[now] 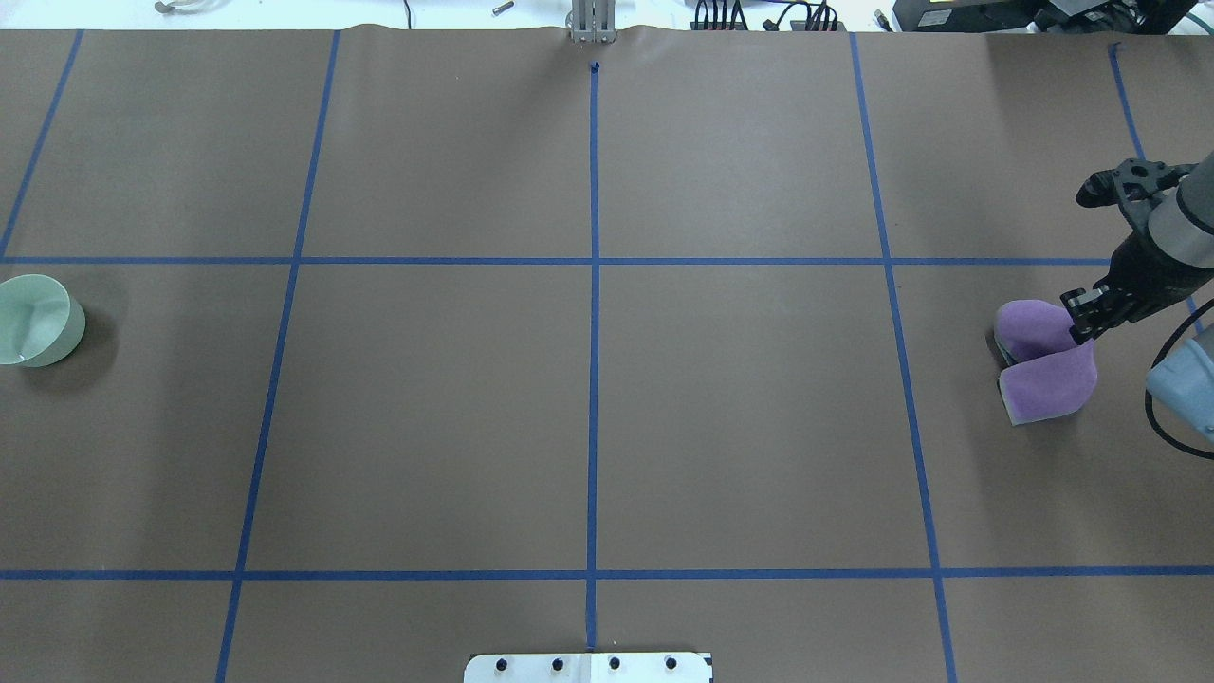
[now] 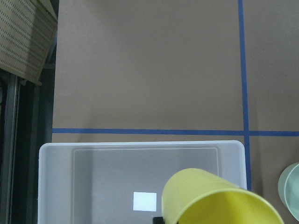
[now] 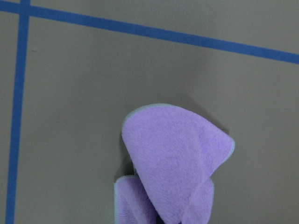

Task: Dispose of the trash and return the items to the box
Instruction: 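Lift the purple cloth with the right gripper while the left lowers the cup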

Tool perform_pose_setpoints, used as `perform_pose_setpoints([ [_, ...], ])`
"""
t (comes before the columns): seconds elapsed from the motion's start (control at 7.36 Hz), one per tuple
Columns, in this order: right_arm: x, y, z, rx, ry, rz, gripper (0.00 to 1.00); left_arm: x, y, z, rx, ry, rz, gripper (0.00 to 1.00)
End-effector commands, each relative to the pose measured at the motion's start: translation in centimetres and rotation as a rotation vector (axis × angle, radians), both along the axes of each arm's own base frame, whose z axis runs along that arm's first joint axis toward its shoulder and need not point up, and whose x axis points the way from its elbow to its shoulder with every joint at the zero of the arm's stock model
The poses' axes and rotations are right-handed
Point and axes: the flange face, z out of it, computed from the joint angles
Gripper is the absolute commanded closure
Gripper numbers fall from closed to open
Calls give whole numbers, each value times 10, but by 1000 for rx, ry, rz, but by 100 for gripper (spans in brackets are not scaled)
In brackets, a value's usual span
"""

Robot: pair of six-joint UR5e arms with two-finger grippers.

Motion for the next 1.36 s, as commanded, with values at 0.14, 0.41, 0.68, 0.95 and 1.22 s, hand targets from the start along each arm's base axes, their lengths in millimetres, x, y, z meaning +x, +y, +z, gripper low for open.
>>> perform_pose_setpoints([
  [0.14,57,1,-51,39,-25,101,100,15,13,40,-46,-13,11,100],
  [0.41,77,12,-90,42,-22,131,100,38,21,58,-93,0,38,100],
  [0.68,95,14,-102,53,-43,163,100,59,42,78,-150,12,15,100],
  [0.95,114,16,-110,55,-75,196,100,94,65,93,-167,75,-31,100],
  [1.22,128,21,-117,67,-85,221,100,124,69,102,-179,83,-34,100],
])
